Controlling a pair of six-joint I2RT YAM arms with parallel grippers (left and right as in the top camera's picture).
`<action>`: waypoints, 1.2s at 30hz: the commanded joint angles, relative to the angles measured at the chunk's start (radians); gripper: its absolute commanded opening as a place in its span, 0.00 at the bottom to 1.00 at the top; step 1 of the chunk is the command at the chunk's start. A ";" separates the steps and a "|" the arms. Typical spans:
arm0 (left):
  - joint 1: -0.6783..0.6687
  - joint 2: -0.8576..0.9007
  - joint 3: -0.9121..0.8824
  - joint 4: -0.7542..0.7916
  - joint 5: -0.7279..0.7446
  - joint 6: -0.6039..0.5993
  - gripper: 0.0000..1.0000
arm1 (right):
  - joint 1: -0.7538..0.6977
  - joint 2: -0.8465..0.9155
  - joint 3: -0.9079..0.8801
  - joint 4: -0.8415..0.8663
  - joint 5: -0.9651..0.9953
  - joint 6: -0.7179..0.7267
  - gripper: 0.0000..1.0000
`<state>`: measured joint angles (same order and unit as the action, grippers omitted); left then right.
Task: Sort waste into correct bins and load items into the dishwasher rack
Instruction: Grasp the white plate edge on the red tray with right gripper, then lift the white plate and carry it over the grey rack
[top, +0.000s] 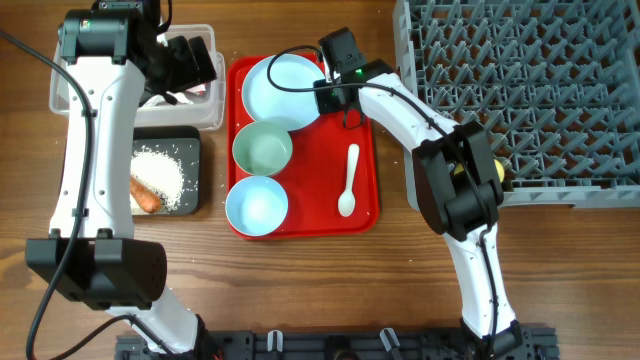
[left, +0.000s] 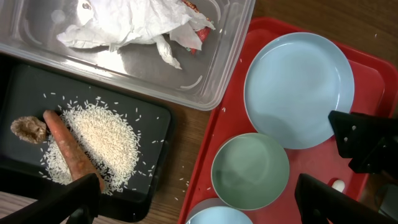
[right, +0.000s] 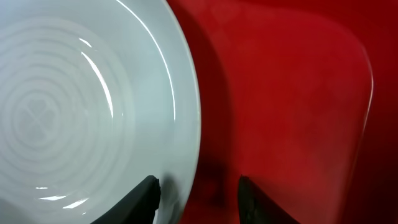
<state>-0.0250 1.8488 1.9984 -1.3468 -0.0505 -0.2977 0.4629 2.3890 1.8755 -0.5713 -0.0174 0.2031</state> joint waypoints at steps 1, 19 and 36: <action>0.000 -0.002 0.010 -0.001 0.013 0.005 1.00 | -0.011 0.059 0.011 -0.072 0.026 0.001 0.22; 0.000 -0.002 0.010 -0.001 0.013 0.005 1.00 | -0.169 -0.484 0.011 -0.234 0.158 0.035 0.04; 0.000 -0.002 0.010 -0.001 0.013 0.005 1.00 | -0.501 -0.596 -0.006 -0.175 0.771 -0.581 0.04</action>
<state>-0.0250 1.8488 1.9984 -1.3468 -0.0505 -0.2977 -0.0147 1.7439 1.8778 -0.7631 0.7158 -0.2245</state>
